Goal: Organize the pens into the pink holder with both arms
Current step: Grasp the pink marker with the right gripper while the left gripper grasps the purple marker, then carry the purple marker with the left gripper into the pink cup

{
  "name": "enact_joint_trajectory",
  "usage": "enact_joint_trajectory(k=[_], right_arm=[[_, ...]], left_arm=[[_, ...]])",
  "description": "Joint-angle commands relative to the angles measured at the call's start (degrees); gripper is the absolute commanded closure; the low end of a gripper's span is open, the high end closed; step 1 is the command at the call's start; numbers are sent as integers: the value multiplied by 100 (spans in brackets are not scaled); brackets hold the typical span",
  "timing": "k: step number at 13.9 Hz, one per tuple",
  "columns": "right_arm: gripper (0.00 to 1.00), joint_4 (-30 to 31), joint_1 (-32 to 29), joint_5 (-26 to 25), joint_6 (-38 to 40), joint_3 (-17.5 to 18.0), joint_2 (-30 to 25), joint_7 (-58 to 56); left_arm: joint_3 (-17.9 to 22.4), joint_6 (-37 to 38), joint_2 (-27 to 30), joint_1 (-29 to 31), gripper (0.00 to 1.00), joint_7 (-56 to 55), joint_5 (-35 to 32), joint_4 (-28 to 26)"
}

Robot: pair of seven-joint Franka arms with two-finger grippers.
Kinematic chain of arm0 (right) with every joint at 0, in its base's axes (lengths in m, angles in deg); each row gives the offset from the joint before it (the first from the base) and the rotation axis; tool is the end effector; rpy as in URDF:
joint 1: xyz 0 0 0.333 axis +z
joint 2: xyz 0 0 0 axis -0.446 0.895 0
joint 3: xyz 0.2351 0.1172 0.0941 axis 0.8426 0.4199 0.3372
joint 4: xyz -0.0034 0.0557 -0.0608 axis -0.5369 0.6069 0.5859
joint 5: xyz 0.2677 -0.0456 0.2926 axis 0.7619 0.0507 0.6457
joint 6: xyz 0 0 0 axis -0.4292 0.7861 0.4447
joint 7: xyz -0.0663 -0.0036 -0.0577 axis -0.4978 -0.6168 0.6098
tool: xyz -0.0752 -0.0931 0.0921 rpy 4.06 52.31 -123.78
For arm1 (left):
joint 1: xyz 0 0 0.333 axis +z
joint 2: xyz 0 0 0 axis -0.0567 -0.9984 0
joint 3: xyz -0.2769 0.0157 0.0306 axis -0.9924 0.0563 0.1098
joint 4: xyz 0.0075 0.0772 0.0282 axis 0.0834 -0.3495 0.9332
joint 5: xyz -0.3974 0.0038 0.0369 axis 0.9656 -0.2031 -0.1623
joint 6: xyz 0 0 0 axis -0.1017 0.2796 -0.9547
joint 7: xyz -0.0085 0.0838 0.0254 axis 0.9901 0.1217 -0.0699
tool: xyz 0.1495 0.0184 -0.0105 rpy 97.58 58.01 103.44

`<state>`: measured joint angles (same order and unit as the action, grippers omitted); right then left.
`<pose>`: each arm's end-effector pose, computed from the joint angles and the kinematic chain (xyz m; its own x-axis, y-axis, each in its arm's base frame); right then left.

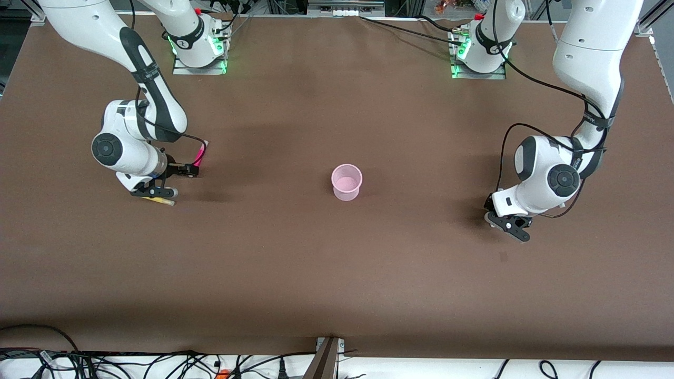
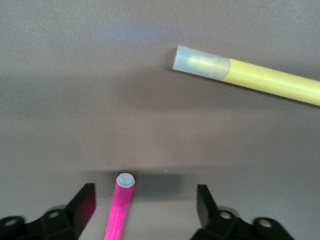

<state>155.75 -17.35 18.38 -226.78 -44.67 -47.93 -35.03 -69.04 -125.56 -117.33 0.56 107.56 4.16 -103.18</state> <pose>0.5041 0.0231 0.0982 0.9777 -0.0393 -0.2065 -0.0370 -0.9992 0.0148 0.5960 -0.0188 0.0904 0.8230 -0.5678 -0.0175 -0.5679 -0.8231 -0.0005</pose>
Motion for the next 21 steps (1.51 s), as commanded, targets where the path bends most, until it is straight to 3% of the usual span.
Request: enact_joint_trajectory(k=[1,2,4,6,10,11,13,16,19,21], right_arm=[[13,18,-9,68,-24,169,-39,259],[15,10,-9,68,-33,178,-30,338],[19,10,-9,68,-42,230,14,392],[32,18,-9,68,-42,231,76,392],[95,-17,-9,68,-33,231,41,392],[100,-26,-18,68,-16,231,14,392],[100,-104,-18,68,63,222,-143,392],[100,-438,-18,86,905,187,-792,557],[100,-465,-18,42,1022,204,-1382,1426],[100,-535,-9,33,1013,222,-1585,1534]], left_arm=[[14,-67,-73,-12,86,4,-81,1],[14,-67,-64,-12,100,39,-81,1],[-3,-24,23,-12,100,57,-81,1],[-56,177,329,-21,100,49,-81,36],[-565,2108,841,-4,100,57,-55,781],[-784,2434,850,14,100,66,-28,966],[-1389,2560,920,84,100,66,269,1091],[-1996,2412,859,50,100,110,1515,1109],[-2787,1562,815,-21,100,373,2168,1083],[-3367,693,631,-21,100,548,2222,1056]])
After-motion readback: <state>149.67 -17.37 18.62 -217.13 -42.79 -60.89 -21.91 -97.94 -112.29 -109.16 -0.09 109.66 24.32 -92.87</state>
